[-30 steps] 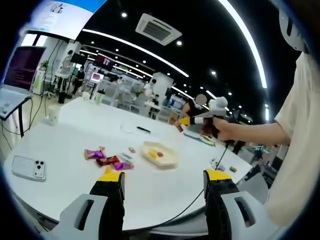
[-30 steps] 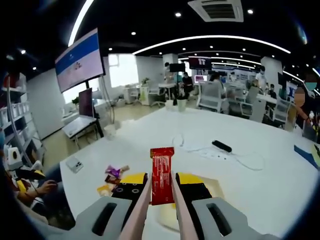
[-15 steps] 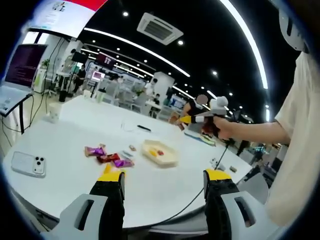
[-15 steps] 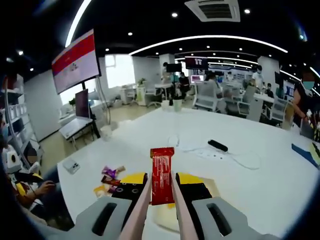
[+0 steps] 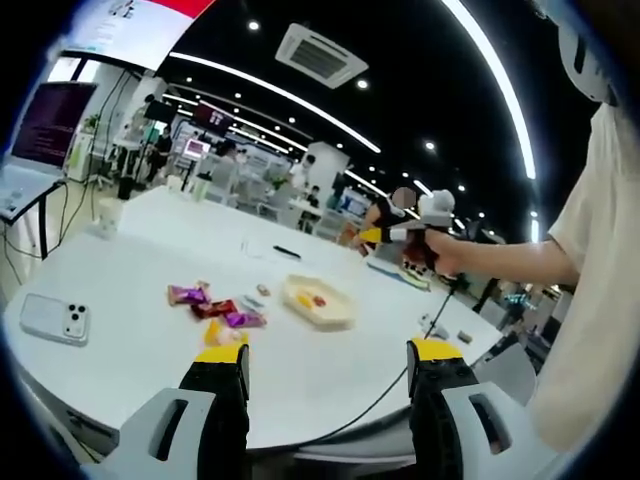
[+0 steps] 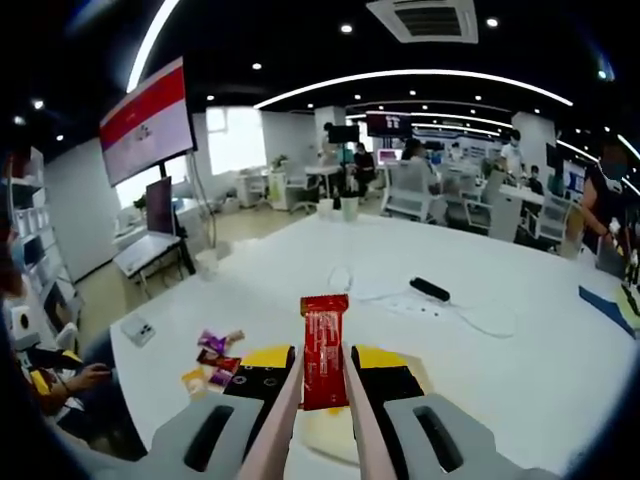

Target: Place the target food into the container with the food tongs after gripping and lifting it, then release it inside without dropping or visibly crushing the food.

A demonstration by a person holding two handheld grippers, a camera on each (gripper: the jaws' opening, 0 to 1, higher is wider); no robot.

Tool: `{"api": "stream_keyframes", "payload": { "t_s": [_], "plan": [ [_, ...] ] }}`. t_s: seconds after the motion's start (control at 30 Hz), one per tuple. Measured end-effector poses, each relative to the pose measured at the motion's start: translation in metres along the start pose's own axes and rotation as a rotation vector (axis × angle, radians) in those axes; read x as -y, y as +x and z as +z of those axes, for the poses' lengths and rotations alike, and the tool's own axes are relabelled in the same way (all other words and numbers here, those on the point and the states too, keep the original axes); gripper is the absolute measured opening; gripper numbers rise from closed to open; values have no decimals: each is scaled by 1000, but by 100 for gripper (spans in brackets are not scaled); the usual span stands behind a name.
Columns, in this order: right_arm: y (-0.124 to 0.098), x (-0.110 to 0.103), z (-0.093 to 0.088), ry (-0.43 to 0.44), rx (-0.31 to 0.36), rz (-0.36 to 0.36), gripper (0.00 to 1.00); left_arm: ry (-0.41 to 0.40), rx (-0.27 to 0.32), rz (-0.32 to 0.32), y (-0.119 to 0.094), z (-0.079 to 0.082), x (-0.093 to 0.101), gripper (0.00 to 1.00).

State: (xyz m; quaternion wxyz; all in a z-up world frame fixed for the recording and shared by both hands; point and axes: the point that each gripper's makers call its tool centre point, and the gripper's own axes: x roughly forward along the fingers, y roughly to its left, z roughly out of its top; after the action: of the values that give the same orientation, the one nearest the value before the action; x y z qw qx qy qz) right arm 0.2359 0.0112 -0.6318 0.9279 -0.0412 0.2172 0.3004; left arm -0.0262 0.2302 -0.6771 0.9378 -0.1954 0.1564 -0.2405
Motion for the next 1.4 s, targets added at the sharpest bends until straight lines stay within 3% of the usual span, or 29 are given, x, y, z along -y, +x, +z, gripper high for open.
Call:
{"api": "stream_keyframes", "payload": {
  "t_s": [0.8,1.4],
  "plan": [
    [2,30,-11,35,-15,-54,21,6,-19,-6,5,-1,0,63],
    [2,32,-15,45,-21,-60,22,16,-21,-5,3,2,-2,63]
  ]
}}
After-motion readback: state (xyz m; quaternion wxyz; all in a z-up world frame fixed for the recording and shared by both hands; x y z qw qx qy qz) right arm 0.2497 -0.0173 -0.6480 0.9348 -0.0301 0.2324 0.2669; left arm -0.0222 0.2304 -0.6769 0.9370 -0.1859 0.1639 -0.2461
